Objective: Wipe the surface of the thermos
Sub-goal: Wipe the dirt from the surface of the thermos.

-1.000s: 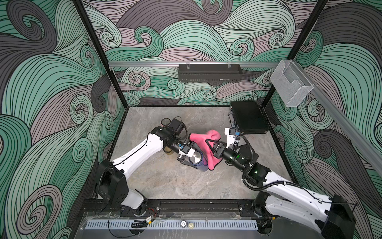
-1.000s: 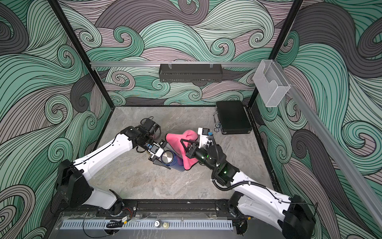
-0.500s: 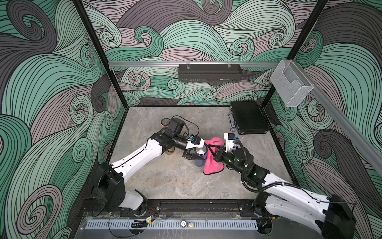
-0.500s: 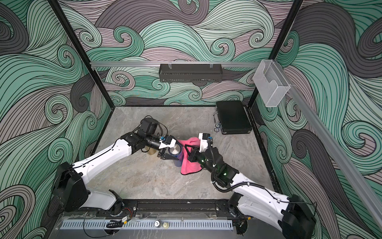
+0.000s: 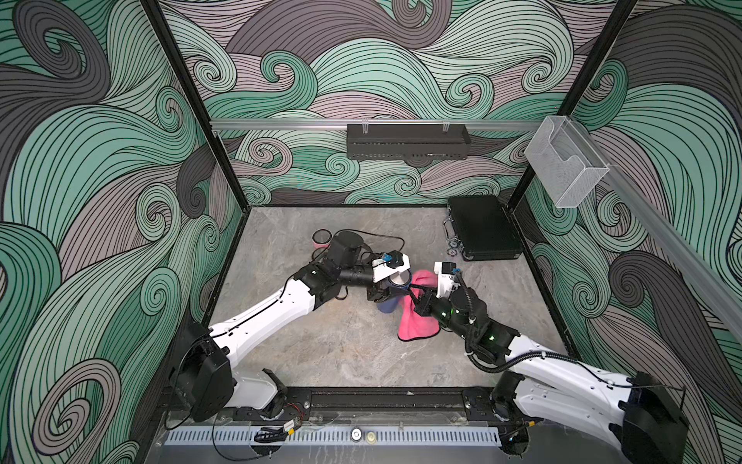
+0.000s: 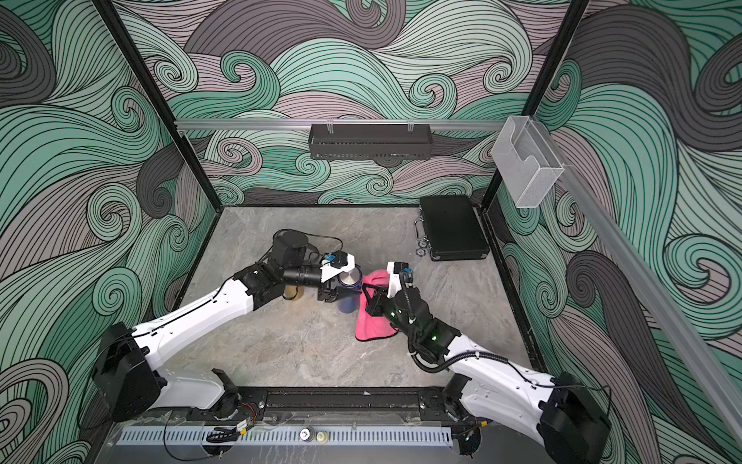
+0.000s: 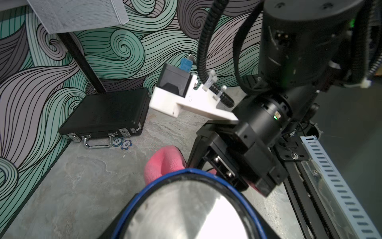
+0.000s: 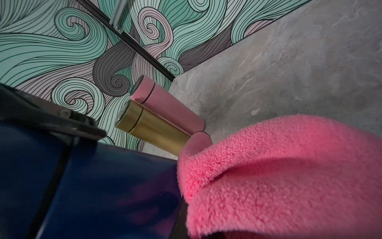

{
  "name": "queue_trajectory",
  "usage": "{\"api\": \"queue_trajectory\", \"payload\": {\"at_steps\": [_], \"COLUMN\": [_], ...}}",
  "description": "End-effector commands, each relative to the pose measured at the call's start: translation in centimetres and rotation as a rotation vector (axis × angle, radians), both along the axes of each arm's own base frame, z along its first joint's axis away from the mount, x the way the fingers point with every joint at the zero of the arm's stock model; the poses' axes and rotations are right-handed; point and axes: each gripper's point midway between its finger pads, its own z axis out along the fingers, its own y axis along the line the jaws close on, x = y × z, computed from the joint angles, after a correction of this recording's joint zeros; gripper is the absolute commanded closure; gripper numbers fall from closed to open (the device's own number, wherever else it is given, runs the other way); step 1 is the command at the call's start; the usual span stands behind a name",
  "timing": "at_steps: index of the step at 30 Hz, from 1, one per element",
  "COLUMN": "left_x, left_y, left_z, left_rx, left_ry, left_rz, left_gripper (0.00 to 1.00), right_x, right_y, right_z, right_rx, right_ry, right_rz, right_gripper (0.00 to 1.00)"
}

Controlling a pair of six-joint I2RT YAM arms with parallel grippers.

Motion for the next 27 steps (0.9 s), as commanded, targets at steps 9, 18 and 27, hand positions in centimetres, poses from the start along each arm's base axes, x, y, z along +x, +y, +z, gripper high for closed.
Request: {"api": "queue_trajectory", "payload": {"at_steps": [9, 18, 27], "left_x": [7.4, 7.9, 8.3], "left_y": [3.3, 5.7, 7.7], "left_z": [5.9, 7.8, 8.0], "left_rx": [-0.245, -0.386, -0.448], "left_ry": [0.309, 0.341, 0.307], "left_rz": [0.829, 1.097, 1.310], "left_gripper": [1.00, 1.00, 1.00], "right_x": [-0.4, 0.9, 0.2], "right_y": [-1.1, 0.7, 0.5], "right_z": [11.1, 3.3, 10.1], "right_rx": [0.170, 0.147, 0.150], "right_ry": [-0.211, -0.071, -0.215], "right_rz": [-0.030, -0.058, -0.052], "right_gripper": [1.00, 1.00, 1.00]}}
